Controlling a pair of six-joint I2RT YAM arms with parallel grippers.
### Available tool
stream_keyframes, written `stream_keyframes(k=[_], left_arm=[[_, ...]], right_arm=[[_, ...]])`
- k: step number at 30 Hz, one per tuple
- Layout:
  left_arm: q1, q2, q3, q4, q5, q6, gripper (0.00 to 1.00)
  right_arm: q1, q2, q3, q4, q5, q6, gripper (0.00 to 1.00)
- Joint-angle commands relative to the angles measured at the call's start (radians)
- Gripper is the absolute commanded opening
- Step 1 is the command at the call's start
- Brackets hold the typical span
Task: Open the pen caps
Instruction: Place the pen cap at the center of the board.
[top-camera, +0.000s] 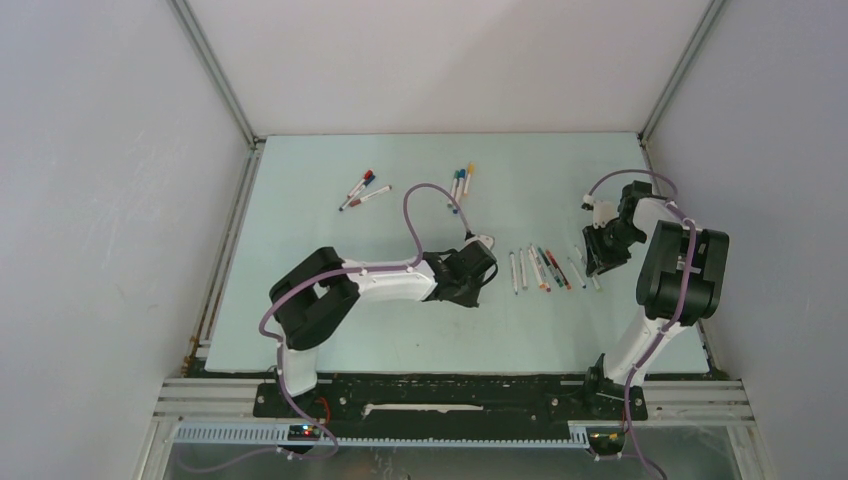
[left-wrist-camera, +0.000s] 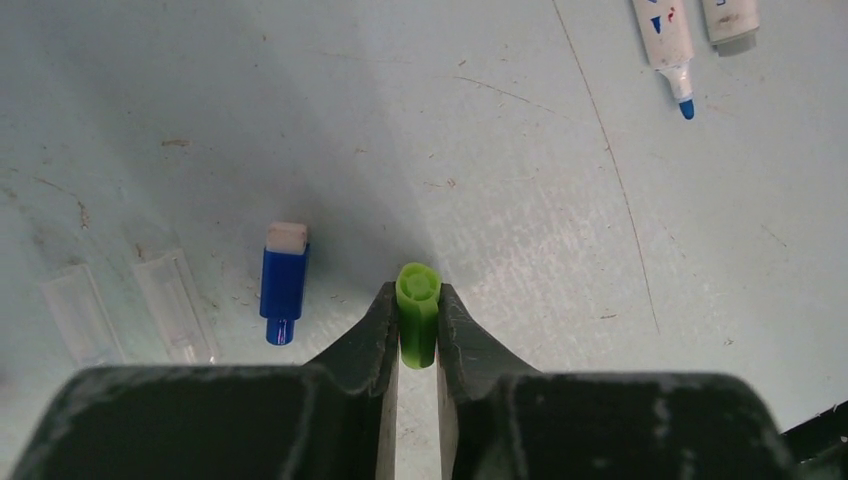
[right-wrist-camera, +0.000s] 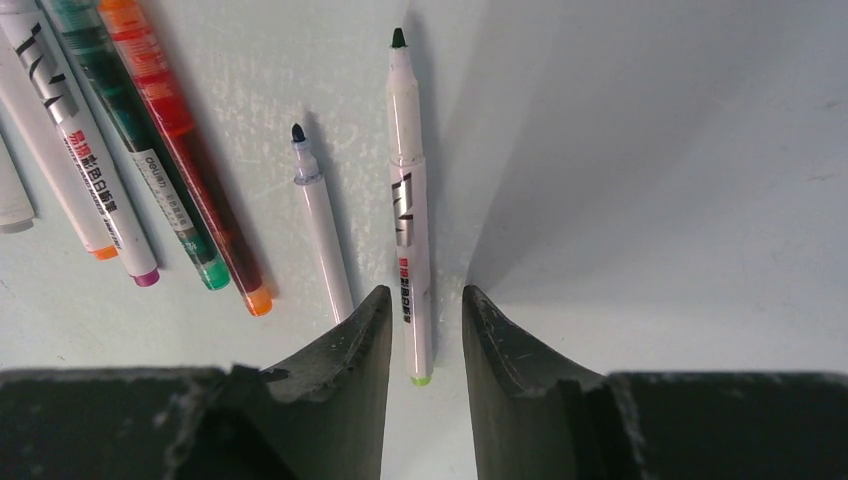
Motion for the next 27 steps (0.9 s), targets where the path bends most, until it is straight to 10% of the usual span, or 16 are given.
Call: stream_keyframes(k=[1, 18, 27], left_arm=[[-0.006, 0.005, 0.076, -0.019, -0.033, 0.002, 0.19], [-0.006, -0.158, 0.034, -0.006, -0.081, 0.009, 0.34], [-0.004, -0.493, -0.153, 0.087, -0.388, 0.121, 0.57]], right_arm=[[0.001, -0.030, 0.032, -0.002, -0.022, 0.002, 0.34], [0.000, -0.063, 0.033, -0.008, -0.057, -0.003, 0.35], [0.006, -0.146, 0.032, -0.013, -0.154, -0.014, 0.36]])
